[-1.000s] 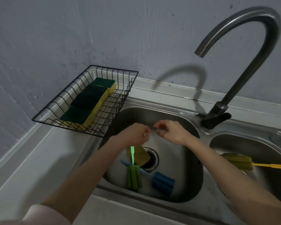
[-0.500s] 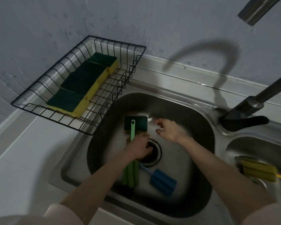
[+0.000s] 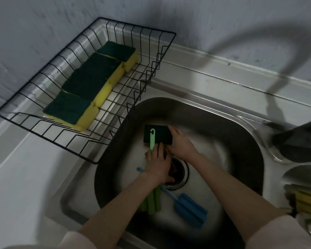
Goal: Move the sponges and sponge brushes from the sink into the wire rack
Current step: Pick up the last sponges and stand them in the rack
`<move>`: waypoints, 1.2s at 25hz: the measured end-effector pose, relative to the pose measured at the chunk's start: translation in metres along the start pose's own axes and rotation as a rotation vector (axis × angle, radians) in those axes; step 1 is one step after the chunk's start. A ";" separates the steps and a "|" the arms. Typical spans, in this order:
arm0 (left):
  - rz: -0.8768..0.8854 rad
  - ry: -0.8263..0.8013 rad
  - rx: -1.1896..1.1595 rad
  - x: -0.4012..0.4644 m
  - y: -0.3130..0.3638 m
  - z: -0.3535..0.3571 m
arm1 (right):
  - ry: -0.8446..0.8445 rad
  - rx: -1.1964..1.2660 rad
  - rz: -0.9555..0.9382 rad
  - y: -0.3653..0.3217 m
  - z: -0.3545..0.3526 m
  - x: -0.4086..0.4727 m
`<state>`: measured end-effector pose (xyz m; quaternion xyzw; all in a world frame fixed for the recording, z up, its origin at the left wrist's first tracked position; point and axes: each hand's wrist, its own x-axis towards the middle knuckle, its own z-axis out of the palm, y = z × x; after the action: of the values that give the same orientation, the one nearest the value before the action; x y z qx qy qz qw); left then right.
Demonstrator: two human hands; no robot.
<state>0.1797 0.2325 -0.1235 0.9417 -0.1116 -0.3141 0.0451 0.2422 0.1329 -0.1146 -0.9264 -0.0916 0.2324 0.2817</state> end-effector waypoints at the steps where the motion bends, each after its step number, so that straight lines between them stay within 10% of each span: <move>1: 0.000 0.017 0.017 0.000 -0.001 0.001 | 0.009 0.000 0.009 0.000 0.003 0.003; 20: 0.027 0.199 -0.095 -0.007 -0.015 0.003 | 0.170 0.236 0.120 0.013 0.000 -0.010; 30: -0.032 0.326 -0.630 -0.019 -0.011 -0.020 | 0.352 0.571 0.296 0.026 -0.012 -0.044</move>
<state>0.1788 0.2482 -0.0985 0.9211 0.0141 -0.1792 0.3454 0.2108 0.0923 -0.1041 -0.8394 0.1620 0.1239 0.5038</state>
